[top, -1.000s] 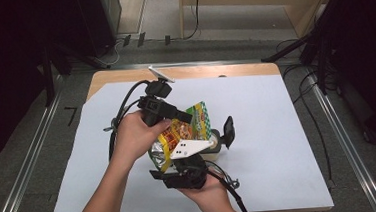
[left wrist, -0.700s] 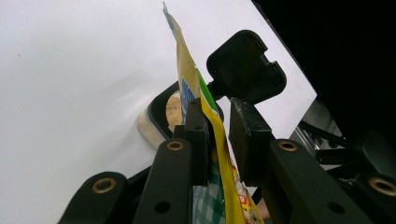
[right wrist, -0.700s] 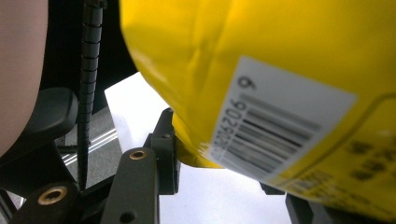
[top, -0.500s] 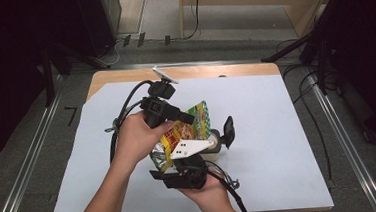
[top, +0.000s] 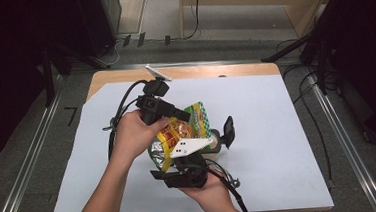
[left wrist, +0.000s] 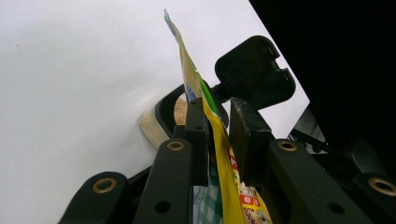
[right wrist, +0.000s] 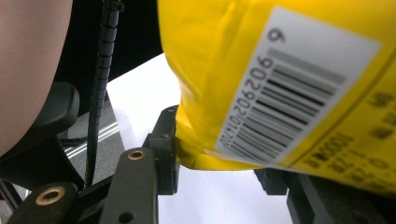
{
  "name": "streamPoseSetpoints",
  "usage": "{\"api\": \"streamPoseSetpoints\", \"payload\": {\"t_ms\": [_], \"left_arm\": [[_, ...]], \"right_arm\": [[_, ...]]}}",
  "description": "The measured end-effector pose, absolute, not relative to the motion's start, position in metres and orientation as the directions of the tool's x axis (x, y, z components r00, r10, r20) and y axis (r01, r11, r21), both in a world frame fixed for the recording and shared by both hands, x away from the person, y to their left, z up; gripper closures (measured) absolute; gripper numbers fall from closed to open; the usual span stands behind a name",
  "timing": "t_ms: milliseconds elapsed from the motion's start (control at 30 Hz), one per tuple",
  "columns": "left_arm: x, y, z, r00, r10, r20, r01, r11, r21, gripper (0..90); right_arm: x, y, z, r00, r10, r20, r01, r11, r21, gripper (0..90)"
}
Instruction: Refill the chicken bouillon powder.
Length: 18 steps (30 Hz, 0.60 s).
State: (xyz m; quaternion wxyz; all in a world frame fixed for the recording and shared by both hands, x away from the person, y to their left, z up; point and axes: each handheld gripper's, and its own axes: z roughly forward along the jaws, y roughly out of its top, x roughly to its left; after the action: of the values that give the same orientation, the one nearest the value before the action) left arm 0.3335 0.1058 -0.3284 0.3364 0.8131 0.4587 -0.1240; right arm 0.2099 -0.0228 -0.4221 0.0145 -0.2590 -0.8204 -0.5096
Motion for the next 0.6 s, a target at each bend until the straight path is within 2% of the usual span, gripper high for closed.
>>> {"api": "streamPoseSetpoints", "payload": {"t_ms": [267, 600], "left_arm": [[0.332, 0.104, -0.328, 0.553, 0.655, -0.515, 0.827, -0.36, 0.432, 78.2], [0.316, 0.088, -0.316, 0.606, 0.661, -0.443, 0.786, -0.411, 0.462, 77.5]], "right_arm": [[0.21, -0.022, -0.423, -0.87, 0.41, 0.274, 0.431, 0.361, 0.827, 59.0], [0.21, -0.022, -0.424, -0.862, 0.409, 0.3, 0.449, 0.339, 0.827, 59.3]]}}
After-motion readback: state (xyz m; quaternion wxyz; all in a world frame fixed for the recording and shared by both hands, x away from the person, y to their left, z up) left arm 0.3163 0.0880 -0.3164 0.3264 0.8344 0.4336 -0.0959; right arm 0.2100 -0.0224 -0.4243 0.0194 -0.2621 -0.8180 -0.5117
